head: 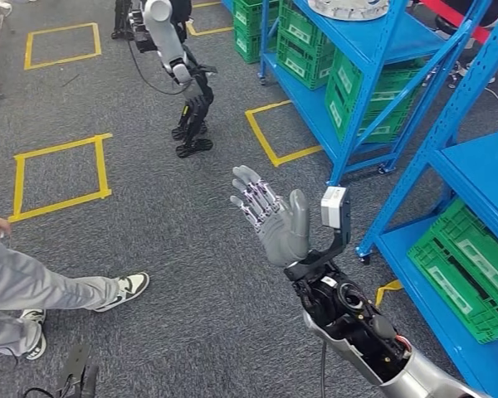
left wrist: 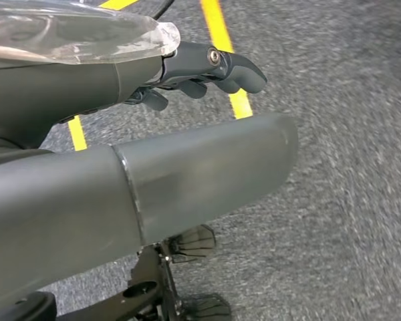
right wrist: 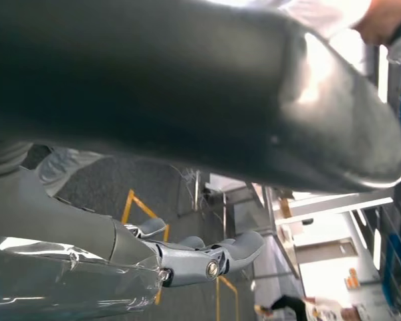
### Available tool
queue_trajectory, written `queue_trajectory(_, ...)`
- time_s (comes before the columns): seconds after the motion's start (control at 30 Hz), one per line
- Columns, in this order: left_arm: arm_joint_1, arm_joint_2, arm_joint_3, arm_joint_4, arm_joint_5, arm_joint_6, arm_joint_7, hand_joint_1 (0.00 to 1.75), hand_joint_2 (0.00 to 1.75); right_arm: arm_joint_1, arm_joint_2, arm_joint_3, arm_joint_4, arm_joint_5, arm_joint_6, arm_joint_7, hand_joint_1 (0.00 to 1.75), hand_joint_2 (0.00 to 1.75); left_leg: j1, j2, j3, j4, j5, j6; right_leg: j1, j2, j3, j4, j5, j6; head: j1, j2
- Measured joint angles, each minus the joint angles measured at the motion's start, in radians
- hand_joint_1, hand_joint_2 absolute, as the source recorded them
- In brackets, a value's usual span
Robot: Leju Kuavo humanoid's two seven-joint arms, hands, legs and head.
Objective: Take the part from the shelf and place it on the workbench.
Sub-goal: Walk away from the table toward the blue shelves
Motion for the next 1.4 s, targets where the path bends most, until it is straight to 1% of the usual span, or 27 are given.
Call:
queue_trajectory(0.03, 0.0, 0.001, 0.0, 0.0, -0.001, 0.0, 0.0, 0.0, 0.0, 0.002, 0.0, -0.001, -0.003, 0.001, 0.0, 0.002, 0.0, 0.0, -0.004, 0.009, 0.001, 0.001, -0.002, -0.005, 0.004, -0.008, 0.01, -0.02, -0.001, -0.007, -0.001, 0.0)
queue_trajectory(0.1, 0.0, 0.001, 0.0, 0.0, -0.002, 0.0, 0.0, 0.0, 0.0, 0.005, 0.0, -0.002, -0.006, 0.003, 0.0, 0.004, 0.0, 0.0, -0.007, 0.02, 0.002, 0.002, -0.003, -0.009, 0.005, 0.001, 0.01, -0.022, -0.001, -0.017, -0.008, 0.0)
queue_trajectory(0.23, 0.0, 0.001, 0.0, 0.0, -0.002, 0.0, 0.0, 0.0, 0.0, 0.008, 0.0, -0.002, -0.007, 0.004, 0.0, 0.005, 0.0, 0.0, -0.007, 0.026, 0.004, 0.001, -0.004, -0.009, 0.006, 0.007, 0.009, -0.021, -0.001, -0.019, -0.011, 0.0)
queue_trajectory(0.3, 0.0, 0.001, 0.0, 0.0, -0.002, 0.0, 0.0, 0.0, 0.0, 0.015, 0.0, -0.003, -0.01, 0.005, 0.0, 0.008, 0.0, 0.0, -0.003, 0.033, 0.007, 0.001, -0.008, -0.015, 0.007, 0.021, 0.009, -0.022, 0.0, -0.027, -0.013, 0.0)
queue_trajectory(0.37, 0.004, 0.001, 0.0, 0.0, -0.001, 0.0, -0.003, 0.0, 0.0, 0.029, 0.0, -0.005, -0.017, 0.01, 0.008, 0.014, 0.0, 0.0, 0.0, -0.025, -0.073, 0.17, -0.086, -0.021, 0.008, 0.069, 0.008, -0.025, 0.005, -0.044, -0.021, 0.0)
queue_trajectory(0.4, 0.009, 0.001, 0.0, 0.0, 0.0, 0.0, -0.004, 0.0, 0.0, 0.035, 0.0, -0.007, -0.02, 0.013, 0.014, 0.017, 0.0, 0.0, 0.001, -0.058, -0.113, 0.247, -0.115, -0.021, 0.009, 0.096, 0.009, -0.026, 0.007, -0.052, -0.025, 0.0)
queue_trajectory(0.43, 0.013, 0.002, 0.0, 0.0, 0.0, 0.0, -0.005, 0.0, 0.0, 0.04, 0.0, -0.009, -0.022, 0.015, 0.02, 0.02, 0.0, 0.0, 0.0, -0.089, -0.146, 0.304, -0.128, -0.016, 0.012, 0.121, 0.008, -0.026, 0.008, -0.056, -0.028, 0.0)
queue_trajectory(0.5, 0.014, 0.003, 0.0, 0.0, 0.001, 0.001, -0.005, 0.0, 0.0, 0.044, 0.0, -0.012, -0.024, 0.016, 0.025, 0.022, 0.0, 0.0, -0.003, -0.109, -0.099, 0.184, -0.049, -0.002, 0.015, 0.15, 0.01, -0.026, 0.009, -0.056, -0.028, 0.0)
queue_trajectory(0.57, 0.011, 0.006, 0.0, 0.0, 0.001, 0.001, -0.005, 0.0, 0.0, 0.044, 0.0, -0.014, -0.026, 0.017, 0.028, 0.023, 0.0, 0.0, -0.003, -0.153, -0.044, 0.057, -0.001, 0.01, 0.015, 0.174, 0.008, -0.025, 0.01, -0.052, -0.027, 0.0)
queue_trajectory(0.63, 0.008, 0.008, 0.0, 0.0, 0.0, 0.002, -0.005, 0.0, 0.0, 0.045, 0.0, -0.016, -0.028, 0.017, 0.03, 0.024, 0.0, 0.0, -0.005, -0.171, -0.026, 0.015, 0.003, 0.012, 0.009, 0.196, 0.0, -0.025, 0.013, -0.041, -0.028, 0.0)
queue_trajectory(0.67, 0.007, 0.007, 0.0, 0.0, 0.0, 0.002, -0.005, 0.0, 0.0, 0.046, 0.0, -0.018, -0.03, 0.017, 0.031, 0.024, 0.0, 0.0, -0.006, -0.16, -0.024, 0.009, 0.005, 0.012, 0.007, 0.209, -0.003, -0.027, 0.016, -0.035, -0.029, 0.0)
queue_trajectory(0.7, 0.006, 0.007, 0.0, 0.0, 0.0, 0.002, -0.005, 0.0, 0.0, 0.048, 0.0, -0.019, -0.032, 0.017, 0.031, 0.024, 0.0, 0.0, -0.005, -0.147, -0.019, 0.003, 0.007, 0.015, 0.006, 0.207, -0.007, -0.025, 0.015, -0.029, -0.029, 0.0)
queue_trajectory(0.73, 0.006, 0.006, 0.0, -0.001, -0.001, 0.002, -0.005, 0.0, 0.0, 0.048, 0.0, -0.021, -0.034, 0.017, 0.032, 0.024, 0.0, 0.0, -0.003, -0.133, -0.014, -0.004, 0.01, 0.018, 0.008, 0.19, -0.015, -0.011, 0.005, -0.023, -0.027, 0.0)
queue_trajectory(0.77, 0.006, 0.006, 0.0, -0.001, -0.001, 0.002, -0.005, 0.0, 0.0, 0.047, 0.0, -0.023, -0.035, 0.017, 0.032, 0.024, 0.0, 0.0, 0.0, -0.119, -0.009, -0.011, 0.012, 0.022, 0.011, 0.161, -0.031, 0.024, -0.016, -0.019, -0.023, 0.0)
queue_trajectory(0.83, 0.008, 0.006, 0.0, -0.001, -0.001, 0.002, -0.005, 0.0, 0.0, 0.047, 0.0, -0.026, -0.037, 0.017, 0.033, 0.024, 0.0, 0.0, -0.001, -0.093, -0.004, -0.016, 0.011, 0.026, 0.01, 0.098, -0.092, 0.153, -0.081, -0.011, -0.014, 0.0)
queue_trajectory(0.87, 0.01, 0.006, 0.0, -0.001, -0.001, 0.002, -0.005, 0.0, 0.0, 0.048, 0.0, -0.026, -0.037, 0.017, 0.033, 0.025, 0.0, 0.0, -0.002, -0.08, -0.004, -0.015, 0.01, 0.027, 0.007, 0.084, -0.123, 0.219, -0.107, -0.007, -0.012, 0.0)
queue_trajectory(0.9, 0.011, 0.006, 0.0, -0.001, -0.001, 0.002, -0.005, 0.0, 0.0, 0.05, 0.0, -0.027, -0.037, 0.017, 0.033, 0.025, 0.0, 0.0, -0.002, -0.066, -0.003, -0.014, 0.008, 0.026, 0.003, 0.076, -0.143, 0.261, -0.118, -0.004, -0.012, 0.0)
queue_trajectory(0.93, 0.012, 0.006, 0.0, -0.001, -0.002, 0.002, -0.005, 0.0, 0.0, 0.052, 0.0, -0.027, -0.037, 0.017, 0.033, 0.025, 0.0, 0.0, -0.002, -0.052, -0.002, -0.014, 0.006, 0.024, 0.0, 0.072, -0.142, 0.262, -0.109, -0.001, -0.011, 0.0)
queue_trajectory(0.97, 0.012, 0.005, 0.0, -0.001, -0.002, 0.002, -0.005, 0.0, 0.0, 0.053, 0.0, -0.027, -0.037, 0.017, 0.033, 0.026, 0.0, 0.0, -0.002, -0.04, 0.001, -0.013, 0.003, 0.022, -0.002, 0.066, -0.119, 0.22, -0.082, 0.001, -0.01, 0.0)
queue_trajectory(1.03, 0.012, 0.005, 0.0, -0.001, -0.002, 0.002, -0.005, 0.0, 0.0, 0.053, 0.0, -0.029, -0.039, 0.017, 0.033, 0.027, 0.0, 0.0, -0.002, -0.018, 0.008, -0.01, -0.004, 0.014, -0.002, 0.028, -0.037, 0.071, -0.021, 0.002, -0.008, 0.0)
queue_trajectory(1.1, 0.01, 0.006, 0.0, -0.001, -0.002, 0.002, -0.005, 0.0, 0.0, 0.052, 0.0, -0.029, -0.042, 0.017, 0.033, 0.028, 0.0, 0.0, -0.008, 0.0, 0.013, -0.007, -0.01, 0.004, 0.004, 0.0, 0.012, -0.018, 0.0, -0.009, -0.008, 0.0)
queue_trajectory(1.13, 0.01, 0.006, 0.0, -0.001, -0.003, 0.002, -0.005, 0.0, 0.0, 0.052, 0.0, -0.03, -0.043, 0.017, 0.033, 0.029, 0.0, 0.0, -0.011, 0.009, 0.014, -0.006, -0.011, 0.001, 0.008, 0.001, 0.015, -0.024, -0.004, -0.016, -0.011, 0.0)
queue_trajectory(1.2, 0.007, 0.006, 0.0, -0.001, -0.004, 0.002, -0.005, 0.0, 0.0, 0.053, 0.0, -0.03, -0.044, 0.017, 0.033, 0.03, 0.0, 0.0, -0.01, 0.02, 0.017, -0.004, -0.017, -0.009, 0.008, 0.029, 0.015, -0.026, 0.0, -0.029, -0.016, 0.0)
queue_trajectory(1.27, 0.006, 0.004, 0.0, -0.001, -0.005, 0.002, -0.005, 0.0, 0.0, 0.051, 0.0, -0.03, -0.046, 0.017, 0.033, 0.03, 0.0, 0.0, -0.004, -0.017, 0.001, 0.041, -0.05, -0.018, 0.005, 0.051, 0.015, -0.029, 0.004, -0.041, -0.02, 0.0)
queue_trajectory(1.33, 0.006, 0.004, 0.0, -0.001, -0.006, 0.002, -0.005, 0.0, 0.0, 0.05, 0.0, -0.03, -0.049, 0.017, 0.034, 0.031, 0.0, 0.0, -0.002, -0.071, -0.061, 0.171, -0.118, -0.021, 0.005, 0.072, 0.013, -0.03, 0.007, -0.049, -0.025, 0.0)
queue_trajectory(1.37, 0.008, 0.004, 0.0, -0.001, -0.006, 0.002, -0.004, 0.0, 0.0, 0.051, 0.0, -0.03, -0.049, 0.017, 0.034, 0.031, 0.0, 0.0, -0.002, -0.082, -0.1, 0.248, -0.148, -0.02, 0.006, 0.084, 0.012, -0.03, 0.008, -0.052, -0.027, 0.0)
queue_trajectory(1.4, 0.01, 0.004, 0.0, -0.001, -0.006, 0.002, -0.003, 0.0, 0.0, 0.052, 0.0, -0.029, -0.049, 0.017, 0.034, 0.031, 0.0, 0.0, -0.003, -0.086, -0.13, 0.302, -0.161, -0.019, 0.007, 0.097, 0.011, -0.03, 0.008, -0.054, -0.028, 0.0)
